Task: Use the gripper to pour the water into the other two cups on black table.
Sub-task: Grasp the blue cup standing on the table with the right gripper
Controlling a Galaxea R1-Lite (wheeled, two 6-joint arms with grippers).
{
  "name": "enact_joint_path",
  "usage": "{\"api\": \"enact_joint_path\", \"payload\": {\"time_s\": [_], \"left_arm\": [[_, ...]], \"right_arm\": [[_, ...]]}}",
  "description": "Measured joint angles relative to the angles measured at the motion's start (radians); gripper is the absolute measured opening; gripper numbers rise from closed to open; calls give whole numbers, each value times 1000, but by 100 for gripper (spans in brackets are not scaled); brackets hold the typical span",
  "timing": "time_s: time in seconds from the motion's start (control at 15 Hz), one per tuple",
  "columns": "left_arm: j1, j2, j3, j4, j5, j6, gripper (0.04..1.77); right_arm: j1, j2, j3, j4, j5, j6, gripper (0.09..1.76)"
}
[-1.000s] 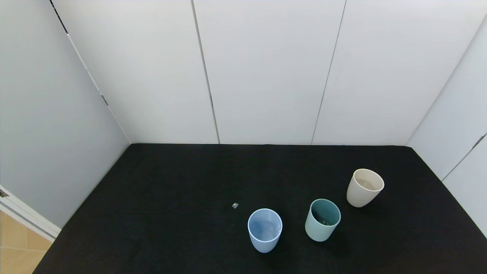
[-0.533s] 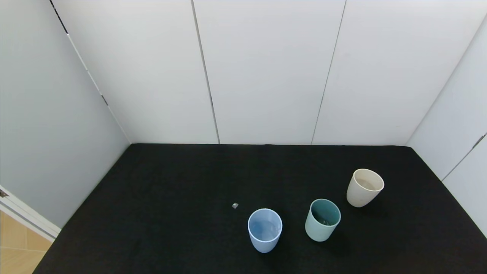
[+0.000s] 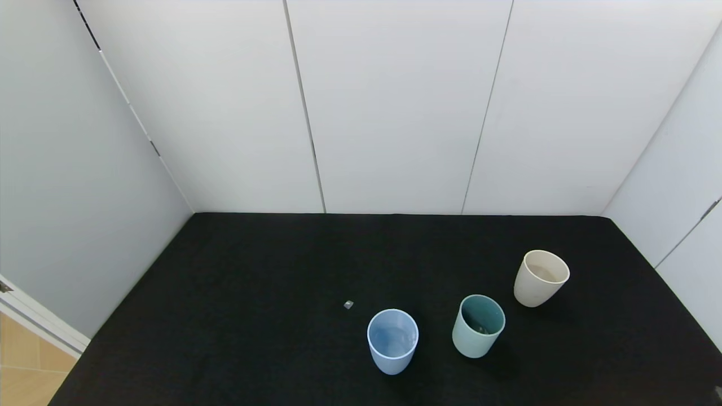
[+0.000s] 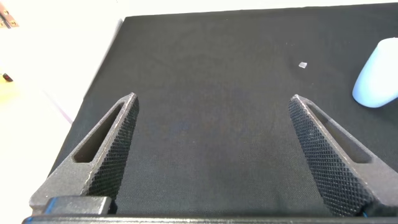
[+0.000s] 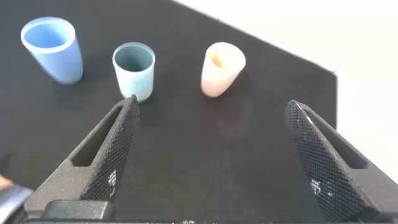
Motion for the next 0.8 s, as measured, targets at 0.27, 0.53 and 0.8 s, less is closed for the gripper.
{"api": "enact_joint_path", "payload": {"time_s": [0.27, 0.53, 0.8], "left_arm": [[0, 0, 0, 0, 0, 0, 172], [0, 0, 0, 0, 0, 0, 172], [0, 0, 0, 0, 0, 0, 172]], "right_arm": [[84, 172, -36, -55, -4, -12, 171], [158, 335, -49, -201, -17, -8, 171], [257, 466, -64, -290, -91, -5, 171]]}}
